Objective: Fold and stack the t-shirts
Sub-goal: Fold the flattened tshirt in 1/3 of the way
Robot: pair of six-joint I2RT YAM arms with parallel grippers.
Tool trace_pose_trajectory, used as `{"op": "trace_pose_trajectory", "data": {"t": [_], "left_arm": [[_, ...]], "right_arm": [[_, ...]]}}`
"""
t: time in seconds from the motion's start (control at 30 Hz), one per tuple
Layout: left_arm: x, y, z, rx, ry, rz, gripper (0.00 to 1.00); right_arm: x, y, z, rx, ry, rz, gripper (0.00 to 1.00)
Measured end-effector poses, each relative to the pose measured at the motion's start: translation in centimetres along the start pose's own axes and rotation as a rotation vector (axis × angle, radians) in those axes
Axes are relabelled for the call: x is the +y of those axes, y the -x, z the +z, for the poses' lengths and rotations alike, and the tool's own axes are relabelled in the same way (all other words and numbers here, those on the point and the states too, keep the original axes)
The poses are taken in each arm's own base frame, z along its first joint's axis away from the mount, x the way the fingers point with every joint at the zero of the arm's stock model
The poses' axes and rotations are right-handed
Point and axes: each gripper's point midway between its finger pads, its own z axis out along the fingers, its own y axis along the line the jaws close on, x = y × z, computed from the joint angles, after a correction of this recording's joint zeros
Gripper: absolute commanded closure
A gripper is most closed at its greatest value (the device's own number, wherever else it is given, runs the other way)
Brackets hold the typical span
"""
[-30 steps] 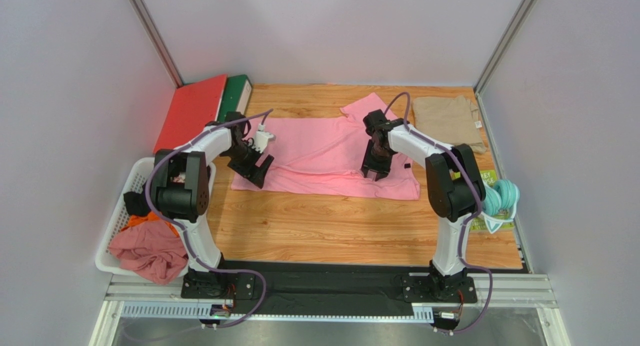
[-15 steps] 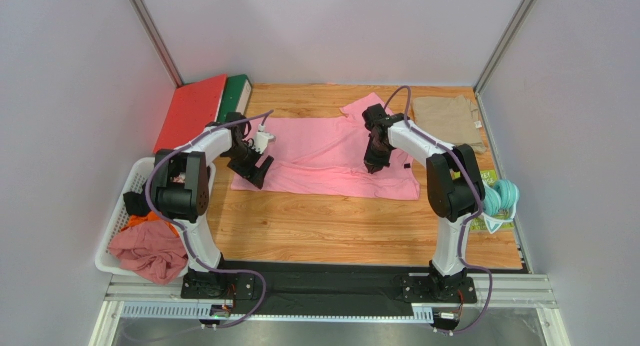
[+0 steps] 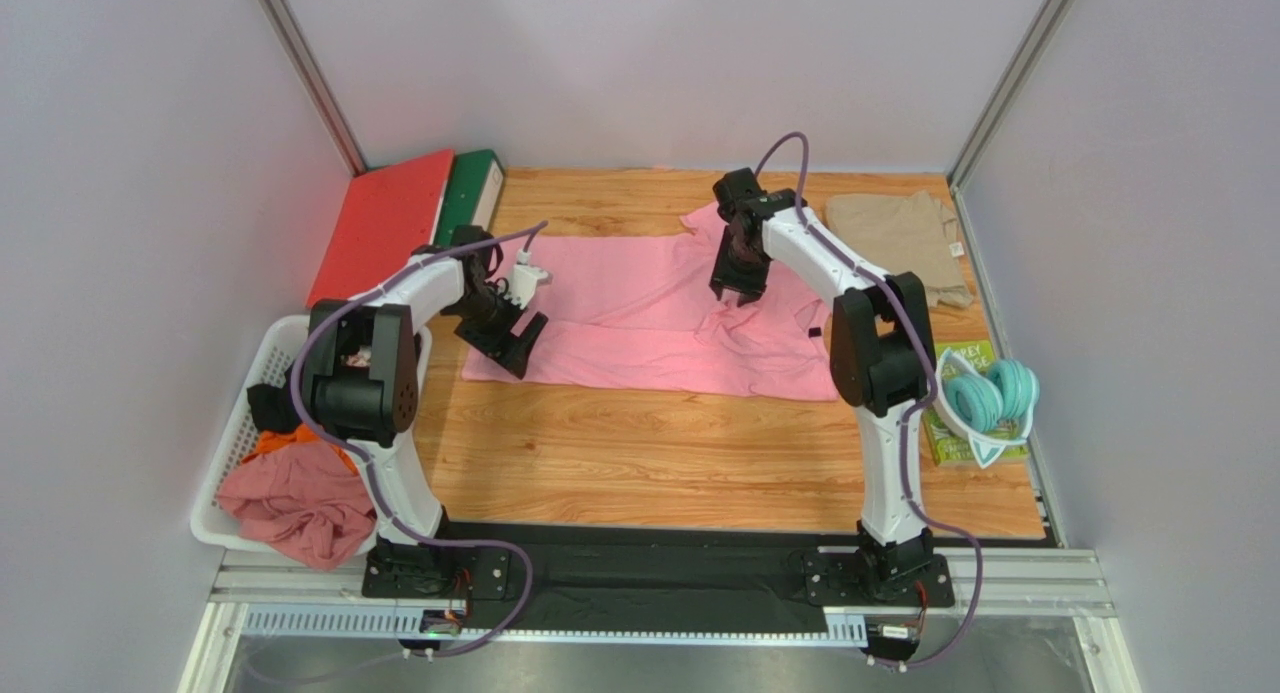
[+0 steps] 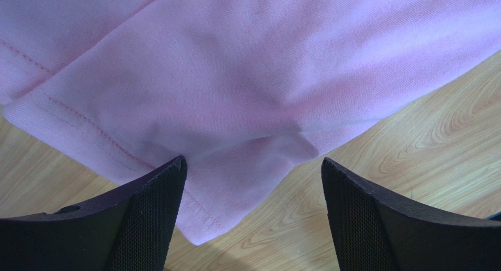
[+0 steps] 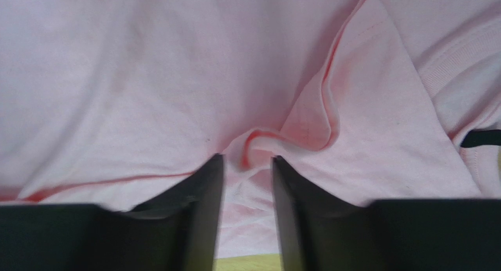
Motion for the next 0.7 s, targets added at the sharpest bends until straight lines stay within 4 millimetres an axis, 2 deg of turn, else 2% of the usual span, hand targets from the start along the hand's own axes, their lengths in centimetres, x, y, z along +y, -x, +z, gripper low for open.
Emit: {"op": "trace_pose_trajectory", "data": {"t": [0.03, 0.13, 0.27, 0.3, 0.4, 0.43, 0.57, 0.7], "left_arm": [[0.0, 0.0, 0.0, 0.000, 0.000, 0.001, 0.09], [0.0, -0.1, 0.0, 0.002, 0.003, 0.003, 0.09], [0.0, -0.2, -0.1, 0.003, 0.006, 0.005, 0.10], [0.0, -0.2, -0.1, 0.004, 0.006, 0.005, 0.09], [0.0, -0.3, -0.1, 0.004, 0.006, 0.005, 0.10], [0.0, -0.3, -0.1, 0.004, 0.006, 0.005, 0.10], [0.0, -0.3, -0.1, 0.004, 0.006, 0.005, 0.10], [0.0, -0.3, -0.1, 0.004, 0.006, 0.005, 0.10]], "right_arm": [[-0.1, 0.0, 0.4, 0.007, -0.007, 0.000, 0.25], [-0.7, 0.4, 1.4, 0.025, -0.033, -0.004, 0.06], [-2.5, 1.5, 1.7, 0.032, -0.066, 0.012, 0.06], [-3.2, 1.9, 1.6, 0.032, -0.078, 0.024, 0.07], [-5.4, 3.2, 1.5, 0.019, -0.104, 0.059, 0.21], [-6.0, 3.6, 1.4, 0.012, -0.110, 0.069, 0.29], [-8.2, 5.0, 1.3, -0.003, -0.131, 0.101, 0.42], [-8.9, 5.3, 1.3, -0.004, -0.136, 0.102, 0.62]]}}
